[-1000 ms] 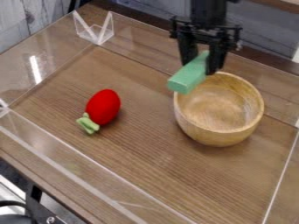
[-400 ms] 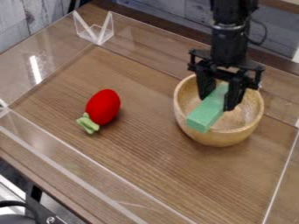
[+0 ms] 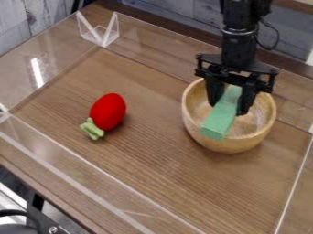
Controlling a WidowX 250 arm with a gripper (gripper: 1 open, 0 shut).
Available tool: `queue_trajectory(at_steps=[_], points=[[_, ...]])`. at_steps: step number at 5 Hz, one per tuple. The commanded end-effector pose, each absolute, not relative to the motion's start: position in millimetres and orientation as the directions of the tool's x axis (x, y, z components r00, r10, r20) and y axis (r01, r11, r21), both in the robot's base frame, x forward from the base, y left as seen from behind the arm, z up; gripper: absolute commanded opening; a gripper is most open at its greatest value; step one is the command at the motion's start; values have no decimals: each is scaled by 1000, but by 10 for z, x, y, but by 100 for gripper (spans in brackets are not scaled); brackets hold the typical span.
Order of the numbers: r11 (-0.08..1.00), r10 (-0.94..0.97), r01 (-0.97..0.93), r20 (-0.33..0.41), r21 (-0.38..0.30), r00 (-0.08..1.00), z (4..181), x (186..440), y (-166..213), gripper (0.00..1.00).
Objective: Put the green block in the brown bowl
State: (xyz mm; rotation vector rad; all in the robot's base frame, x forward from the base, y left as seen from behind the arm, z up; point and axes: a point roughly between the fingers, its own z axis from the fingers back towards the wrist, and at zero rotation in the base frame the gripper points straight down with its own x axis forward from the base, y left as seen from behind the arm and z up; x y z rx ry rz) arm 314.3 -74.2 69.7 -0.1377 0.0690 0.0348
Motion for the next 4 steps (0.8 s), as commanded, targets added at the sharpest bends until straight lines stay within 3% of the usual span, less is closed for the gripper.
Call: queue_trajectory(at_steps=[1, 3, 4], points=[[991, 5, -6, -8, -133, 1000, 810, 3152, -762, 0], [993, -23, 25, 14, -119, 1000, 828, 3077, -740, 0], [993, -40, 42, 23, -112, 999, 760, 3181, -783, 0]])
